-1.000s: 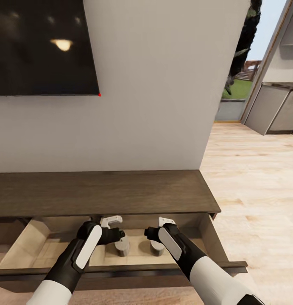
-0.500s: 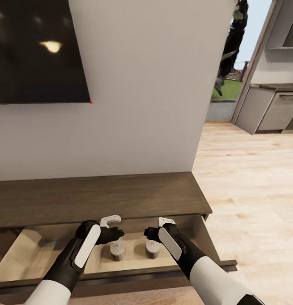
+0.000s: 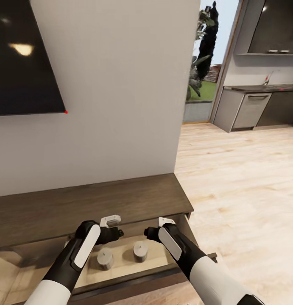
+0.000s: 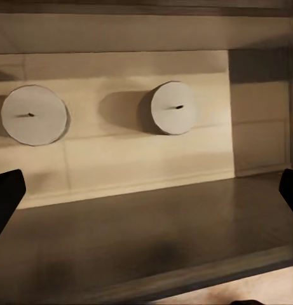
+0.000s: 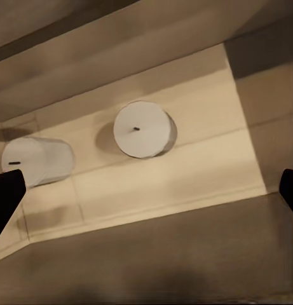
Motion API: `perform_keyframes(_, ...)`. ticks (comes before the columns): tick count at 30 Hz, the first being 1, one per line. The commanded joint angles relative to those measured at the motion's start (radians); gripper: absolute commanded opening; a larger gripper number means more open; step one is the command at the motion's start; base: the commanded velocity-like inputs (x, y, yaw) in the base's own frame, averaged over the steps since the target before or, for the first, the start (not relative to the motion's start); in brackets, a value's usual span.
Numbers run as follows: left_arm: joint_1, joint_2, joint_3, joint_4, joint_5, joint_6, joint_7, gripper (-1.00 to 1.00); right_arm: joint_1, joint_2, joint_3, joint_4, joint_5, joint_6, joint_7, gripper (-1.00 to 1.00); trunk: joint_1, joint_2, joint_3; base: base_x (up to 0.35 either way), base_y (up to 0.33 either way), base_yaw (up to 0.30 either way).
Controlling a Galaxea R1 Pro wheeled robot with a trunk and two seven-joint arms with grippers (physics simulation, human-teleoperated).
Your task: Place each of the two pumpkins and all three candles from the living room inside a cabinet in the living room (use any cabinet), then make sure every cabinet is closed, and position the cauldron so it is next to a table in the living room.
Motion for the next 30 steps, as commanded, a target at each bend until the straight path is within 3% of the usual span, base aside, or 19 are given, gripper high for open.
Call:
perform_keyframes(1, 0.0, 0.0, 0.0, 0.0, 0.0, 0.0, 0.0, 1.0, 0.0, 0.0, 0.0, 0.0, 0.0, 0.0, 0.0, 1.0, -0.004, 0.007, 0.004, -0.026, 0.008, -0.264)
perform_keyframes(18, 0.0, 0.001, 0.0, -0.001, 0.0, 0.0, 0.0, 1.0, 0.0, 0.0, 0.001, 0.001, 0.0, 0.0, 0.0, 1.0, -0.069, 0.126, 0.071, -0.004, 0.001, -0.262)
perform_keyframes(30, 0.0, 0.001, 0.0, -0.009, 0.0, 0.0, 0.0, 1.0, 0.0, 0.0, 0.001, 0.0, 0.0, 0.0, 0.0, 1.0, -0.115, 0.21, 0.119, -0.157, 0.0, -0.262)
